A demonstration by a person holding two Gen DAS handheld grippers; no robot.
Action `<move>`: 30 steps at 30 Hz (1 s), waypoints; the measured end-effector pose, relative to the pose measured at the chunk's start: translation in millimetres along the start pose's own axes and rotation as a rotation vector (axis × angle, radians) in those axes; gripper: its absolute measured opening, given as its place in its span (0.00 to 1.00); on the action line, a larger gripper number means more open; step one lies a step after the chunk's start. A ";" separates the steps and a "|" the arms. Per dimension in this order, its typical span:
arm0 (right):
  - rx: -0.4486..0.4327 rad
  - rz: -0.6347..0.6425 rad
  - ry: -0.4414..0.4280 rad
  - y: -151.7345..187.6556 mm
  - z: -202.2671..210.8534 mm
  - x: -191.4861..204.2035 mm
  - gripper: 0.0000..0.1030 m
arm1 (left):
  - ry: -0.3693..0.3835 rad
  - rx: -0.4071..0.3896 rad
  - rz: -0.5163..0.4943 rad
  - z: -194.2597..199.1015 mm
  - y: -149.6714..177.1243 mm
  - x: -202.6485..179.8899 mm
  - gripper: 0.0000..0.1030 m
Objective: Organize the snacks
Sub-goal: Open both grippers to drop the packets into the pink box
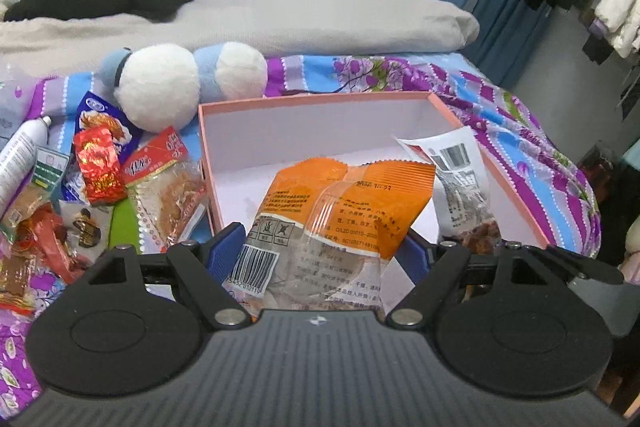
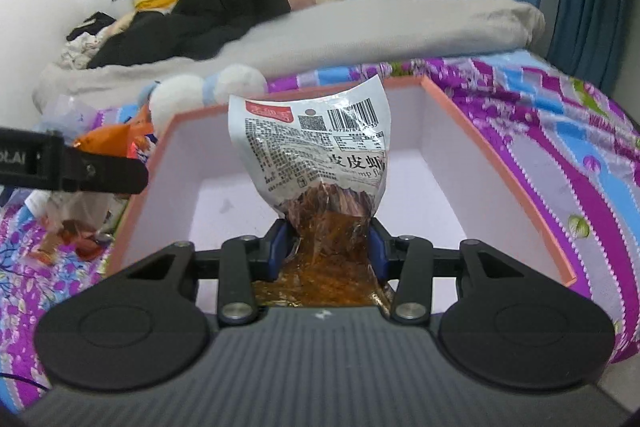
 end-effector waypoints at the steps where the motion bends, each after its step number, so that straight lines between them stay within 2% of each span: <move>1: 0.004 -0.001 0.003 2.1 -1.0 -1.4 0.44 | 0.001 0.003 0.007 -2.9 1.0 0.1 0.81; 8: 0.024 -0.020 -0.010 14.3 -11.3 -7.6 0.47 | 0.003 0.007 0.016 -11.4 6.0 4.9 0.83; 10: 0.035 -0.042 -0.018 15.8 -15.2 -11.0 0.62 | 0.019 0.005 0.047 -10.1 5.1 9.4 0.91; 12: 0.030 -0.056 -0.027 16.2 -15.7 -13.2 0.69 | 0.024 -0.006 0.066 -6.2 3.9 12.9 0.92; 21: -0.044 -0.034 -0.018 3.2 7.1 -4.7 0.69 | 0.013 -0.097 0.054 32.1 -1.2 17.9 0.93; 30: -0.153 -0.011 -0.050 -0.1 46.3 20.6 0.69 | 0.006 -0.193 0.030 84.0 17.7 33.2 0.93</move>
Point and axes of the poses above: each gripper's, at about its wrist camera, not at the fingertips, and z roughly against the way its jaws point, x to its left, y to its underside, the point moved 7 cm from there along -z, roughly the way its jaws point, and after that the axes turned 6 degrees about -y, right-handed, at the moved point
